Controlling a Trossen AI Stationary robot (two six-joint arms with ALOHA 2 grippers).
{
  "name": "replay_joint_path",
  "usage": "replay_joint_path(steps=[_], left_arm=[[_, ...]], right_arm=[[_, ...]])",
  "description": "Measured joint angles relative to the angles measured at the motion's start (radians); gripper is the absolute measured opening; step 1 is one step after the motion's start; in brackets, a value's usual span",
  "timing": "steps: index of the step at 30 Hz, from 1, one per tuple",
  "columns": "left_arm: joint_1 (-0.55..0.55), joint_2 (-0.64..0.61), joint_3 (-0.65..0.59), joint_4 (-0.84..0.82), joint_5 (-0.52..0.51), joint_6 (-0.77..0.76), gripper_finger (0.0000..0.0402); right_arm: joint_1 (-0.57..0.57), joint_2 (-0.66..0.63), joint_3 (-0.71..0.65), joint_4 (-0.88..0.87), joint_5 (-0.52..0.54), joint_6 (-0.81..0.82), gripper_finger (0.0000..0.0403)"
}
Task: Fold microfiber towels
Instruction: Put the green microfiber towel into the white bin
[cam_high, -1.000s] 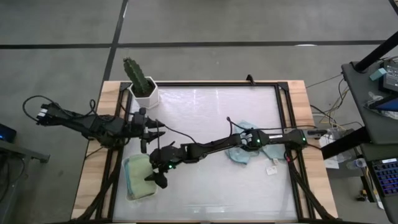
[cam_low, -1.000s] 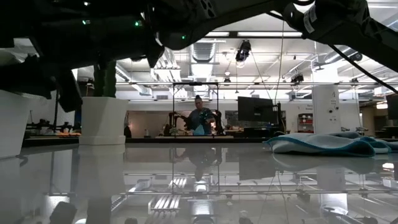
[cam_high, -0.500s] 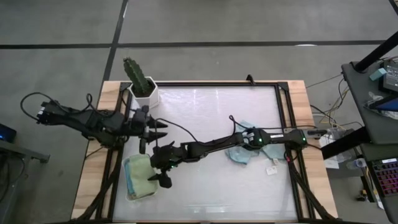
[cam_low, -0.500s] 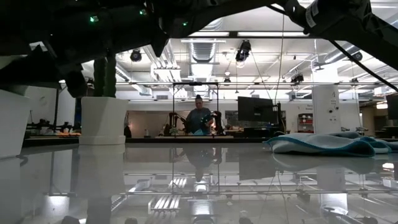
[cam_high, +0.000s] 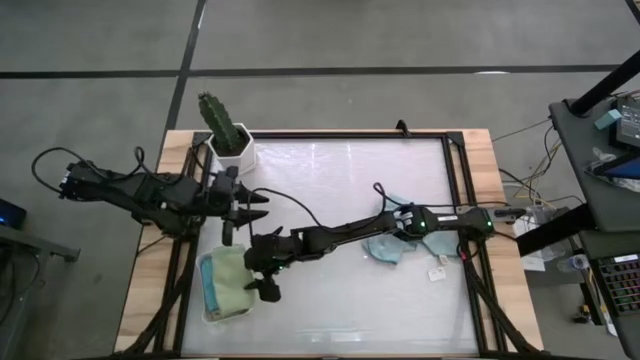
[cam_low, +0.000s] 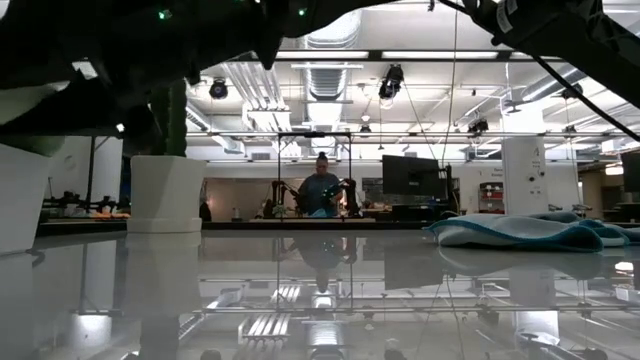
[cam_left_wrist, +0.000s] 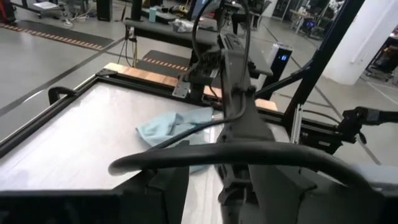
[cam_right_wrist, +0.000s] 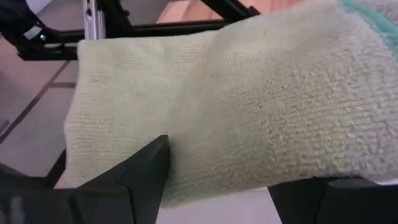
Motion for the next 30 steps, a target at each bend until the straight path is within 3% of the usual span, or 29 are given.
replay_joint_path(steps=[5, 9, 17, 21, 30], left_arm=[[-0.001, 0.012, -0.001, -0.040, 0.000, -0.027, 0.0148], [-0.042, 0.027, -0.001, -0.131, 0.096, -0.186, 0.0146], [-0.260, 0.085, 0.126, -0.514, 0.272, -0.613, 0.0098], [-0.379, 0.125, 0.215, -0.684, 0.280, -0.744, 0.0072], [-0.494, 0.299, 0.162, -0.750, 0.273, -0.777, 0.0025]], right_arm=[[0.010, -0.019, 0.000, 0.012, -0.035, -0.013, 0.0233], [0.012, -0.020, 0.000, 0.020, -0.034, -0.038, 0.0233], [0.015, -0.020, -0.006, 0.008, -0.027, -0.105, 0.0233], [0.017, -0.020, -0.006, 0.008, -0.026, -0.113, 0.0233], [0.026, -0.019, -0.006, 0.036, -0.026, -0.147, 0.0233]])
